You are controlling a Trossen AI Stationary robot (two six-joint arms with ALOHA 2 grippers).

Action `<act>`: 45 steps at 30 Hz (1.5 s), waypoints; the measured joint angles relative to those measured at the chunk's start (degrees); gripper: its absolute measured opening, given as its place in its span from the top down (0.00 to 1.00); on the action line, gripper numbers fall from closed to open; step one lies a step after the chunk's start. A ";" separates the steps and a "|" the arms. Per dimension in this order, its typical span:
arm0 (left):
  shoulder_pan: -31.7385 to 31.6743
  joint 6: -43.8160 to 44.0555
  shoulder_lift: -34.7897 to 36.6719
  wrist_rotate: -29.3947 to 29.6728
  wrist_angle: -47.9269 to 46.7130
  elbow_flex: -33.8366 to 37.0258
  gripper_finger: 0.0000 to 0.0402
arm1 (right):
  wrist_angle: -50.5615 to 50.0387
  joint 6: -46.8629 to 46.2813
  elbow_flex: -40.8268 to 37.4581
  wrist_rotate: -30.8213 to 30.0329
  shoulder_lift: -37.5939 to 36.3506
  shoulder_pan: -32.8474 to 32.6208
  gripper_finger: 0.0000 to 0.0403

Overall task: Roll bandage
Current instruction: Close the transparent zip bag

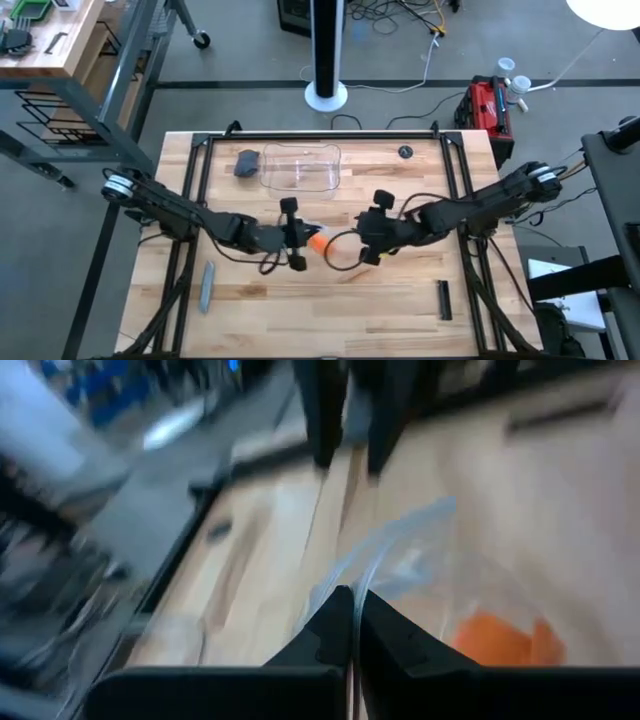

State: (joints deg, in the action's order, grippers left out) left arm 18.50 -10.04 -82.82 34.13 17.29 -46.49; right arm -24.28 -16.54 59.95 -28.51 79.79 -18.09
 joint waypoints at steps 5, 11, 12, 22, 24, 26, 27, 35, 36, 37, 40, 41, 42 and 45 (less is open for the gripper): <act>-0.03 -0.01 5.17 -0.48 12.37 7.31 1.00 | 28.80 0.08 -12.68 9.08 -3.99 -0.03 0.54; 0.16 -0.42 8.43 -0.52 16.32 9.84 1.00 | 46.50 1.57 -19.09 7.04 -2.62 0.09 0.51; 0.26 -0.53 8.76 -0.44 16.36 10.04 1.00 | 47.36 1.87 -18.85 6.86 -2.30 0.35 0.51; 0.26 -3.27 6.84 1.43 15.45 7.63 1.00 | 47.12 2.82 -15.35 6.86 -0.49 1.28 0.51; 0.26 -3.28 5.91 1.25 15.48 6.46 1.00 | 47.37 2.77 -14.87 6.98 -0.18 1.64 0.51; 0.26 -3.48 5.30 1.53 14.57 5.91 1.00 | 46.95 2.29 -14.36 7.99 0.07 1.90 0.51; 0.26 -3.52 4.85 1.41 14.75 5.32 1.00 | 47.33 2.05 -13.97 8.61 0.54 1.90 0.51; 0.37 -4.53 4.10 1.37 14.48 3.62 1.00 | 43.07 2.23 -11.47 7.36 3.81 2.38 0.53; 0.48 -4.53 4.10 1.33 14.25 3.39 1.00 | 42.84 2.83 -11.33 6.55 3.95 2.38 0.56; 0.55 -4.53 4.10 1.25 14.08 3.34 1.00 | 43.00 3.83 -10.91 5.47 4.06 2.38 0.60; 0.62 -4.50 4.14 1.19 12.54 3.36 1.00 | 42.49 8.59 -10.57 2.97 3.79 2.22 0.83; 0.67 -4.45 4.13 1.20 11.99 3.40 1.00 | 42.54 10.44 -10.27 2.90 3.78 2.21 0.91; 0.70 -4.30 4.13 1.20 11.63 3.40 1.00 | 42.59 12.05 -10.00 2.62 3.77 2.16 0.95; 0.86 -3.08 4.33 1.23 7.55 3.31 1.00 | 38.83 13.91 -8.18 -0.17 3.40 1.93 0.98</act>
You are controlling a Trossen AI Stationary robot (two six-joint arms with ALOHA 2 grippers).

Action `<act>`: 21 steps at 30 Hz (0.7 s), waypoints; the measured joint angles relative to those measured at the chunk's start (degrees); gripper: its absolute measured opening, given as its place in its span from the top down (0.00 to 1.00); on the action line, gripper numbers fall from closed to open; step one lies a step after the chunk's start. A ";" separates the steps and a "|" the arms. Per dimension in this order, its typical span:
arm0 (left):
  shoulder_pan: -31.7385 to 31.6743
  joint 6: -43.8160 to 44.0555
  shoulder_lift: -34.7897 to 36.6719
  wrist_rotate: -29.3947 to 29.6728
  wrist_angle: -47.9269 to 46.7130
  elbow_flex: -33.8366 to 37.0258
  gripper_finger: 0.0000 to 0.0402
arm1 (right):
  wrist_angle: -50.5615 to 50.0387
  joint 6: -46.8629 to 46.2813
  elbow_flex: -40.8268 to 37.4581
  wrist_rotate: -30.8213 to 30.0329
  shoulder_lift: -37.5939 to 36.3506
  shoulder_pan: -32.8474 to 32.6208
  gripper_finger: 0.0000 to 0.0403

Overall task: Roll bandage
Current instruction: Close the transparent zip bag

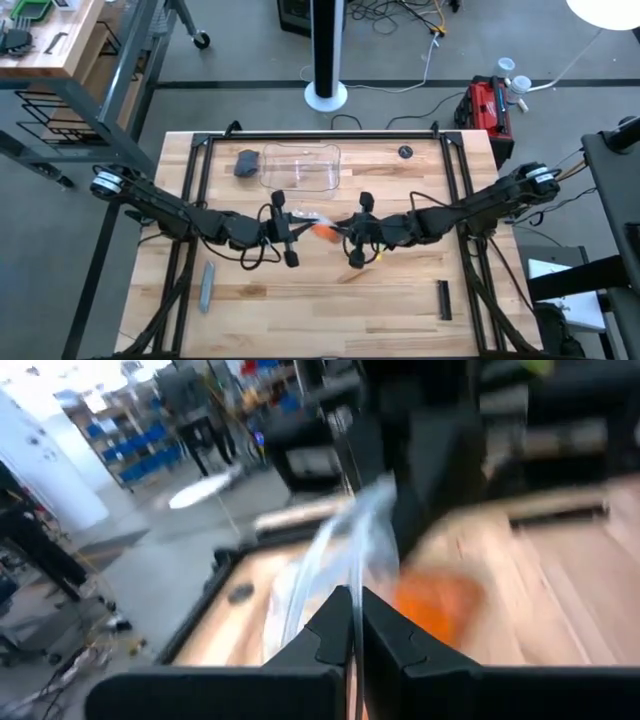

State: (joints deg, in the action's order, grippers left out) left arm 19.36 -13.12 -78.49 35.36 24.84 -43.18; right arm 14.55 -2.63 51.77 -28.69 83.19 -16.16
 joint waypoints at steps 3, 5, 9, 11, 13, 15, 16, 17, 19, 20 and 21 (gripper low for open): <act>0.50 6.24 1.28 0.80 -8.35 -0.92 1.00 | -10.57 0.99 3.12 -3.83 -0.25 -0.67 0.99; 0.52 10.38 3.11 0.65 -15.67 -2.40 0.97 | -17.70 1.04 5.37 -5.52 -0.16 -0.94 1.00; 0.52 12.56 3.97 -1.25 -21.59 -5.89 0.88 | -25.10 1.20 8.52 -5.78 0.41 -1.10 1.00; 0.59 11.07 3.70 -2.25 -21.11 -7.98 0.82 | -26.13 1.55 9.52 -5.74 0.87 -1.10 1.00; 0.58 9.75 3.22 -2.41 -20.72 -9.87 0.76 | -26.38 2.06 10.45 -5.63 1.34 -1.10 1.00; 0.53 8.06 1.89 -3.38 -20.96 -11.36 0.71 | -26.38 2.25 11.20 -5.09 1.95 -1.10 1.00; 0.52 7.13 1.13 -3.84 -20.98 -12.10 0.69 | -26.34 2.23 11.68 -4.53 2.31 -1.08 1.00; 0.52 6.24 0.41 -4.68 -21.18 -12.68 0.67 | -26.42 2.25 11.96 -4.19 2.54 -1.08 1.00; 0.48 4.54 -1.07 -6.44 -21.00 -13.99 0.63 | -26.72 2.46 12.62 -3.91 3.24 -1.10 1.00; 0.48 3.82 -1.77 -7.34 -20.71 -14.38 0.62 | -26.65 2.54 12.94 -3.84 3.42 -1.10 1.00; 0.48 3.31 -2.45 -7.55 -20.94 -14.54 0.60 | -26.84 2.58 13.09 -3.83 3.60 -1.10 1.00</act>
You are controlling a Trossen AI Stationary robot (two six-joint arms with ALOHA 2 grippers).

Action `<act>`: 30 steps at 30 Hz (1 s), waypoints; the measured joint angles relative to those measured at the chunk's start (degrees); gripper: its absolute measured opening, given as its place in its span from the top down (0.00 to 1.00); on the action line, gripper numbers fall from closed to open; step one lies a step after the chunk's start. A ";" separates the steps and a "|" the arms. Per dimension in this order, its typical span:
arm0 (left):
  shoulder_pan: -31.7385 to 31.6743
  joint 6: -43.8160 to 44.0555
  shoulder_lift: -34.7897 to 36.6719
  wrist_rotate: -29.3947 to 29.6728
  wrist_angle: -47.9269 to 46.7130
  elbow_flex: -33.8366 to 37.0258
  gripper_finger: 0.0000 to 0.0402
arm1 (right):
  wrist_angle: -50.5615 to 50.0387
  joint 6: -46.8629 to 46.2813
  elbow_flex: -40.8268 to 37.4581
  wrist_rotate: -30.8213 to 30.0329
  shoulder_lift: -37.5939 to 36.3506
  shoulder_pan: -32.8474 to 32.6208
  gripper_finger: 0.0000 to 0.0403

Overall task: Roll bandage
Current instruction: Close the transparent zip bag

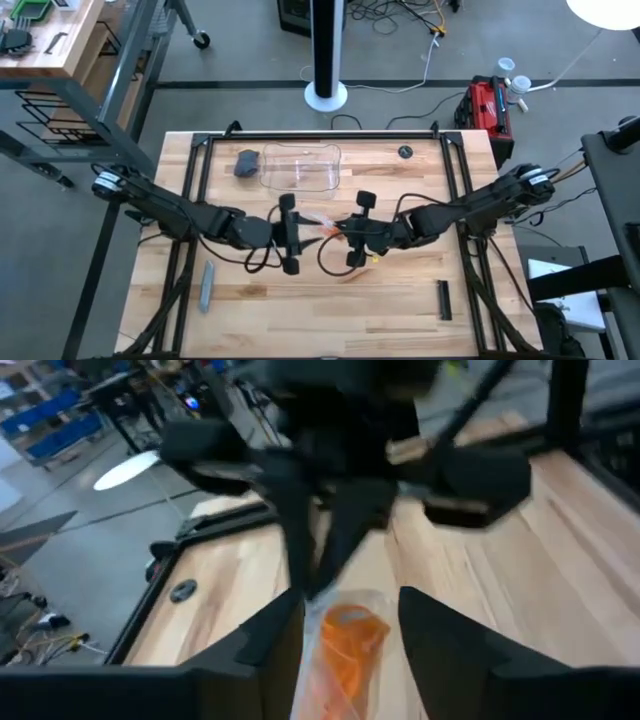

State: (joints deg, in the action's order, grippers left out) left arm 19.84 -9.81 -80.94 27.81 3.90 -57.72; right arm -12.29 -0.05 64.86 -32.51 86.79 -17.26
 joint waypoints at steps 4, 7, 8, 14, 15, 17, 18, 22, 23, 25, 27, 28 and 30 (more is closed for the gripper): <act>-0.15 -1.62 -2.66 0.77 -0.29 -0.79 0.57 | -1.09 -0.10 0.63 0.28 0.54 0.00 1.00; -0.46 -2.58 -4.04 3.24 0.22 -1.53 0.57 | -1.04 -0.39 0.60 1.22 0.60 0.02 1.00; -0.51 -3.11 -4.31 4.20 -0.01 -1.53 0.58 | -1.04 -0.38 0.59 1.40 0.59 0.02 1.00; -1.23 -5.62 -4.89 4.70 0.50 -1.53 0.63 | -0.97 -0.50 0.54 1.55 0.60 0.00 1.00; -1.38 -5.70 -4.89 4.70 0.49 -1.53 0.64 | -0.94 -0.52 0.54 1.58 0.60 0.00 1.00; -1.70 -5.77 -4.91 4.70 0.49 -1.53 0.66 | -0.93 -0.52 0.54 1.97 0.60 0.00 1.00; -1.88 -5.77 -4.91 4.68 0.49 -1.53 0.66 | -0.90 -0.53 0.54 2.51 0.60 0.02 1.00; -2.12 -7.01 -4.91 4.68 2.10 -1.51 0.69 | -0.88 -0.57 0.54 2.95 0.60 0.00 1.00; -2.10 -7.72 -4.91 4.68 3.09 -1.51 0.70 | -0.88 -0.63 0.54 2.97 0.60 0.00 1.00; -2.10 -8.88 -4.86 4.64 4.63 -1.51 0.70 | -0.92 -0.66 0.54 2.97 0.60 0.00 1.00; -2.08 -9.22 -4.80 4.19 4.66 -1.51 0.70 | -0.94 -0.66 0.54 2.97 0.60 0.00 1.00; -2.08 -9.20 -4.80 3.86 4.64 -1.51 0.70 | -0.94 -0.66 0.54 2.97 0.58 0.00 1.00; -2.10 -9.18 -4.75 2.16 4.59 -1.48 0.70 | -1.11 -0.75 0.53 2.97 0.60 0.00 1.00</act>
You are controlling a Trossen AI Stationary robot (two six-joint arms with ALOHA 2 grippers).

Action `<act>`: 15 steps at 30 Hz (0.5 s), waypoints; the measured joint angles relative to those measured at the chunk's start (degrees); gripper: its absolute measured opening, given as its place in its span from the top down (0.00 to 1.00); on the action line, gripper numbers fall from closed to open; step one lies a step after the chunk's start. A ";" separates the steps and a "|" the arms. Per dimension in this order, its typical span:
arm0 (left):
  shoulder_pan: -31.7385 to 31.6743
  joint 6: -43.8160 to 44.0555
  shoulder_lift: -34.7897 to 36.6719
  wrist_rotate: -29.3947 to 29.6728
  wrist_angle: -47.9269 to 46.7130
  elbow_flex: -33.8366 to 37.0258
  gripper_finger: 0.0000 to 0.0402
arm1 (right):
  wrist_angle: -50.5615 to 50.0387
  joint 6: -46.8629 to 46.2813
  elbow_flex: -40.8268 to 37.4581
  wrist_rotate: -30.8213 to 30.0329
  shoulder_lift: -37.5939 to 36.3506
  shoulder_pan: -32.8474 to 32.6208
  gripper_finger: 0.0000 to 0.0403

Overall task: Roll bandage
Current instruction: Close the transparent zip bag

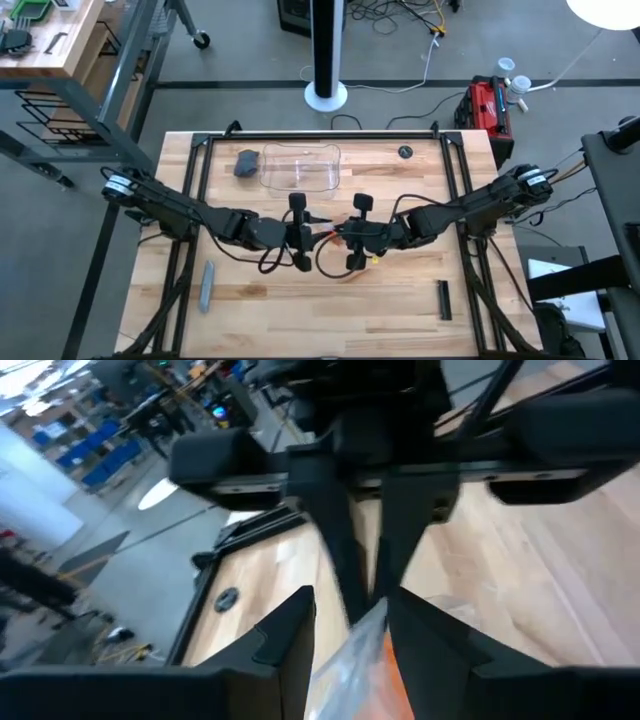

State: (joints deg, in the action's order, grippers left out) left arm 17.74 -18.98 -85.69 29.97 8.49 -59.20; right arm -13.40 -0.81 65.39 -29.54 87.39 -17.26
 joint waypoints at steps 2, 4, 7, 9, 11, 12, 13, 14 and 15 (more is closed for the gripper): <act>-0.02 0.00 0.02 -2.43 0.01 0.00 0.69 | -0.01 -0.04 -0.01 0.00 -0.01 0.00 1.00; -0.10 0.06 0.02 -2.68 -0.08 0.02 0.69 | -0.02 -0.04 -0.01 0.00 0.00 0.00 1.00; -0.60 0.52 0.07 -2.66 -1.35 0.03 0.70 | -0.03 -0.04 -0.01 0.02 0.01 0.00 1.00; -1.12 1.21 0.07 -2.63 -2.89 0.04 0.71 | -0.05 -0.05 -0.03 0.02 0.01 0.00 1.00; -1.68 1.62 0.07 -3.08 -4.17 0.08 0.72 | -0.08 -0.04 -0.03 0.02 -0.01 0.00 1.00; -1.82 1.66 0.07 -3.44 -4.35 0.10 0.74 | -0.16 -0.04 -0.04 0.02 0.00 0.00 1.00; -1.90 1.49 0.07 -3.53 -4.38 0.16 0.76 | -0.18 -0.04 -0.05 0.02 0.00 0.00 1.00; -1.88 0.76 0.09 -3.79 -4.43 0.20 0.80 | -0.18 -0.04 -0.05 0.02 -0.01 0.00 1.00; -1.87 -0.31 0.09 -4.22 -4.43 0.20 0.85 | -0.18 -0.03 -0.05 0.02 -0.01 0.00 1.00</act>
State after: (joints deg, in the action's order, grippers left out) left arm 15.87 -19.29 -85.60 25.75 4.06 -59.00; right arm -13.58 -0.84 65.34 -29.52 87.37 -17.26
